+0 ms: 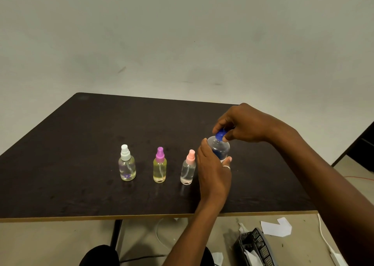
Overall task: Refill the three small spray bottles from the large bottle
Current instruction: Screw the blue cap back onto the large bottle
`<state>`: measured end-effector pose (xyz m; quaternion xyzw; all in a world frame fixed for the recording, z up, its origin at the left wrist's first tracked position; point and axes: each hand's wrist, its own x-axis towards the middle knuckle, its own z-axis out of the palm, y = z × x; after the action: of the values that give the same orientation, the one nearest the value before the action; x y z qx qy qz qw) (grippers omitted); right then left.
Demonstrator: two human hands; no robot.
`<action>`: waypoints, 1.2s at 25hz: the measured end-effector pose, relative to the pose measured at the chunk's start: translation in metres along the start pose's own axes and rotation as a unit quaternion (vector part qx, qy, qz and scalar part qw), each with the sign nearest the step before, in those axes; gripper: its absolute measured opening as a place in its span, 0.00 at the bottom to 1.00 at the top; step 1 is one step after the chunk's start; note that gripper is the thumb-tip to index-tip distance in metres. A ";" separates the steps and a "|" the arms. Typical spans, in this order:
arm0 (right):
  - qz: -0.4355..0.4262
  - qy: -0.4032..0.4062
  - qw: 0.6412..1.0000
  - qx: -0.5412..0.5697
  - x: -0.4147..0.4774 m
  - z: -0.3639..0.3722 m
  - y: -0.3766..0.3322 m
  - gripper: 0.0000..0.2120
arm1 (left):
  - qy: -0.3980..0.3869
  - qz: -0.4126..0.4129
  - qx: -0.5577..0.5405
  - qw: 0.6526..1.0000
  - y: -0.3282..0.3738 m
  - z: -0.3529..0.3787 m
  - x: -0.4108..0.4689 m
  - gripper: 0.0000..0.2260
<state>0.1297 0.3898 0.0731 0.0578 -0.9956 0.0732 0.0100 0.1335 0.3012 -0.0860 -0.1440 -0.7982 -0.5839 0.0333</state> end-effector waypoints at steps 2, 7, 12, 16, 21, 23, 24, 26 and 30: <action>0.012 0.015 1.000 -0.004 -0.001 0.001 -0.001 0.12 | -0.007 0.001 -0.001 1.000 0.000 0.000 0.000 0.34; 0.056 0.053 0.994 -0.076 0.000 0.013 -0.006 0.12 | 0.003 0.023 0.003 1.000 -0.001 -0.003 -0.002 0.34; 0.100 0.083 0.979 -0.157 0.001 0.022 -0.012 0.25 | 0.009 0.039 -0.005 0.999 -0.001 -0.004 -0.003 0.30; 0.111 0.078 0.976 -0.169 0.001 0.019 -0.015 0.28 | 0.023 0.048 -0.012 0.999 0.000 -0.006 -0.004 0.27; 0.041 0.023 0.996 -0.080 -0.011 -0.004 -0.002 0.20 | 0.016 0.041 0.013 0.999 -0.001 -0.005 -0.001 0.31; 0.001 -0.003 0.999 -0.047 -0.012 -0.014 -0.001 0.18 | 0.014 0.038 0.028 0.999 -0.002 -0.005 -0.001 0.32; -0.011 -0.015 0.999 -0.040 -0.011 -0.015 -0.001 0.19 | 0.012 0.036 0.033 0.999 -0.002 -0.004 -0.001 0.33; -0.026 -0.030 0.999 -0.033 -0.008 -0.015 -0.002 0.18 | 0.007 0.029 0.044 0.999 -0.003 -0.004 -0.001 0.34; -0.028 -0.020 0.999 -0.010 -0.006 -0.008 0.000 0.15 | 0.001 0.019 0.053 0.998 -0.002 -0.003 0.000 0.35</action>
<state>0.1357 0.3921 0.0810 0.0868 -0.9943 0.0616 -0.0076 0.1326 0.2977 -0.0868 -0.1568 -0.8250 -0.5405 0.0523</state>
